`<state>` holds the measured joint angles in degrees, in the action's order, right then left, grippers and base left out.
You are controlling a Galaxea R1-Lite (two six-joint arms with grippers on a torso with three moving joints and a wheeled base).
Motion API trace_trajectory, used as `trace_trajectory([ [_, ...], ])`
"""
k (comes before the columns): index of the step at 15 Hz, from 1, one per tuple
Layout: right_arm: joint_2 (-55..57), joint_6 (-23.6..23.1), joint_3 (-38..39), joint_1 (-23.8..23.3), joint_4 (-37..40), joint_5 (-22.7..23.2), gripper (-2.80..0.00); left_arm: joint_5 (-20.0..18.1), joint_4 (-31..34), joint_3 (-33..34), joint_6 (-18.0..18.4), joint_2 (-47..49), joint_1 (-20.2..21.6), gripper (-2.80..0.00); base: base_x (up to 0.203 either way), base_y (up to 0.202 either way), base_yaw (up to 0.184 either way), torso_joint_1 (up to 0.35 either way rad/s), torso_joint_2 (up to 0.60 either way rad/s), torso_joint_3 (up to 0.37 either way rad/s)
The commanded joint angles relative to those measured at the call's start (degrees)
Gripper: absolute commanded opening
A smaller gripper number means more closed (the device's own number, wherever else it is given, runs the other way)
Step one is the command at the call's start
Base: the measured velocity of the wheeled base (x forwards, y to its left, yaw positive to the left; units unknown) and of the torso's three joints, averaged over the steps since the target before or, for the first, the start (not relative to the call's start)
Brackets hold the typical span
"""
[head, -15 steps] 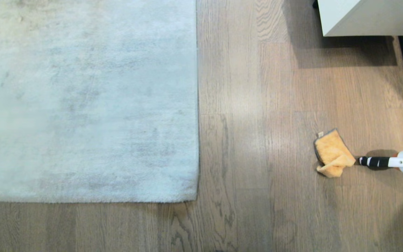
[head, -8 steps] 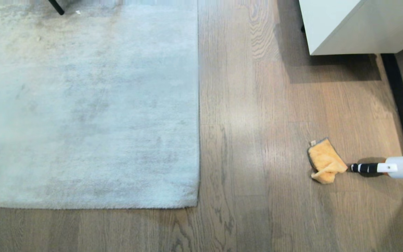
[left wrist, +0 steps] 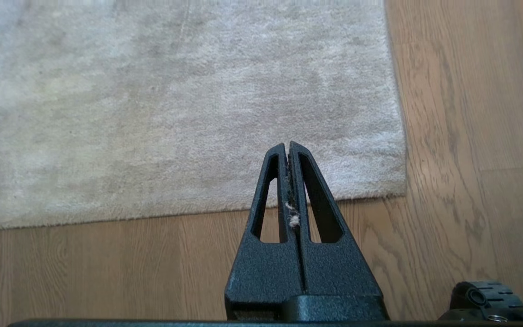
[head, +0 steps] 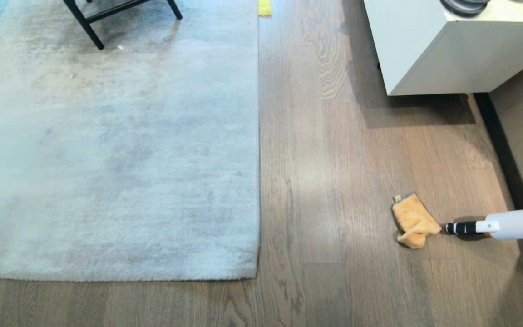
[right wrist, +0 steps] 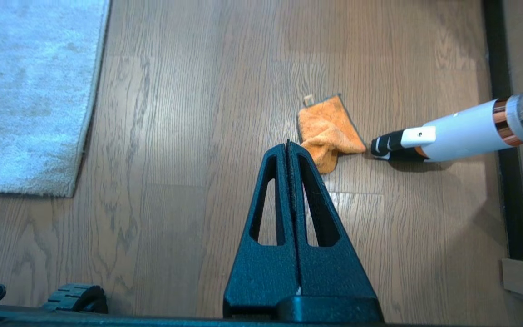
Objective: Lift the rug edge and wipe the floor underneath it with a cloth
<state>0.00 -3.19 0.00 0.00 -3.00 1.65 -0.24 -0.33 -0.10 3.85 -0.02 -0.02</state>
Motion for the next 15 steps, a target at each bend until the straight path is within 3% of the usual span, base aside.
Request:
trace_trajectory([
  [1, 0.0, -0.1, 0.0, 0.0, -0.1, 0.0, -2.8, -0.1, 0.0, 0.0, 0.4, 0.0, 0.0, -2.8, 0.0, 0.0, 0.0, -0.002, 0.0, 0.198],
  [15, 0.0, -0.1, 0.0, 0.0, -0.1, 0.0, -2.8, -0.1, -0.1, 0.0, 1.0, 0.0, 0.0, -2.8, 0.0, 0.0, 0.0, 0.0, 0.0, 0.2],
])
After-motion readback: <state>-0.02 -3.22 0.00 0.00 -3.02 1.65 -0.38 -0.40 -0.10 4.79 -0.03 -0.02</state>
